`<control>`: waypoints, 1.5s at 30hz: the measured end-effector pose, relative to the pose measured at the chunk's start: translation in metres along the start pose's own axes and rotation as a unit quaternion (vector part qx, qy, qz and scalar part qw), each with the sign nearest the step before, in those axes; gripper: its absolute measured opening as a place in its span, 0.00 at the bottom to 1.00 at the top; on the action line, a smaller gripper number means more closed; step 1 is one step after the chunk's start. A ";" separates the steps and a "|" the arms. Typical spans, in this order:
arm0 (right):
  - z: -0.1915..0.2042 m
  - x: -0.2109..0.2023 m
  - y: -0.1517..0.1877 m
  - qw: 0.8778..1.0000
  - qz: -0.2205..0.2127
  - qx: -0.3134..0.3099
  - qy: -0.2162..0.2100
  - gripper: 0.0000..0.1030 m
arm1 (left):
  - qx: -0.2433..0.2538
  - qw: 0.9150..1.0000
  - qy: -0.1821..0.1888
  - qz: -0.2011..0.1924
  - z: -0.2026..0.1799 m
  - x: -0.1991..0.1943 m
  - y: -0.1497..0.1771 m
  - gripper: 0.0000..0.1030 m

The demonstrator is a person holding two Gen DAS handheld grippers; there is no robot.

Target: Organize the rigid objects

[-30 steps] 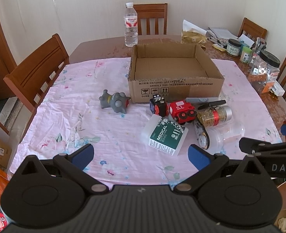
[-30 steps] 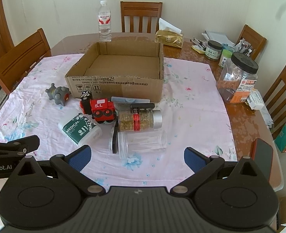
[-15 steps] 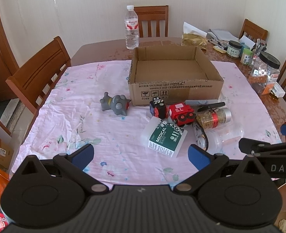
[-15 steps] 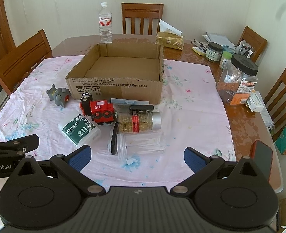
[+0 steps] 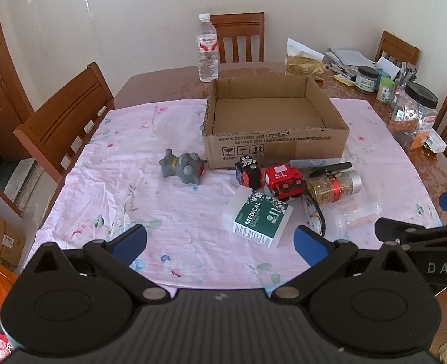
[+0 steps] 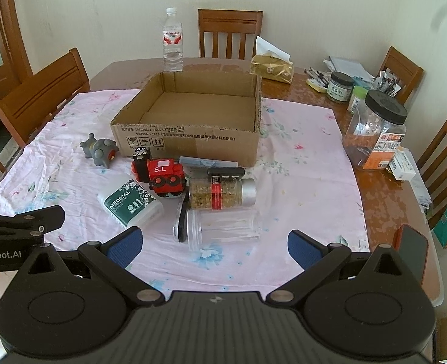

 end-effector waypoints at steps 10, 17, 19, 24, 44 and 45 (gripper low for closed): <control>0.003 0.005 0.000 1.000 -0.009 -0.009 -0.002 1.00 | -0.004 0.999 0.026 -0.017 0.001 0.012 0.004 0.99; 0.004 0.019 0.003 1.000 -0.019 -0.014 -0.007 1.00 | 0.008 0.999 0.043 -0.020 0.011 0.033 0.008 1.00; 0.002 0.026 0.006 1.000 -0.019 -0.011 -0.006 1.00 | 0.014 0.999 0.046 -0.017 0.016 0.042 0.009 1.00; -0.002 0.049 0.021 1.000 -0.004 0.002 -0.010 1.00 | 0.025 0.999 0.047 -0.005 0.032 0.069 0.009 1.00; -0.009 0.140 0.060 0.997 0.067 0.027 0.034 1.00 | 0.063 0.994 0.068 0.055 0.076 0.193 -0.001 0.99; -0.009 0.140 0.060 0.997 0.066 0.027 0.034 1.00 | 0.065 0.994 0.069 0.056 0.076 0.197 -0.002 0.99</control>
Point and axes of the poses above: each gripper's, at about its wrist camera, not at the fingertips, and x roughly the way its jaws point, z to its left, y to its underside, the point moved 7 cm from there along x, roughly the way its jaws point, and after that the axes turned 2 degrees about -z, right-handed, at the moved point
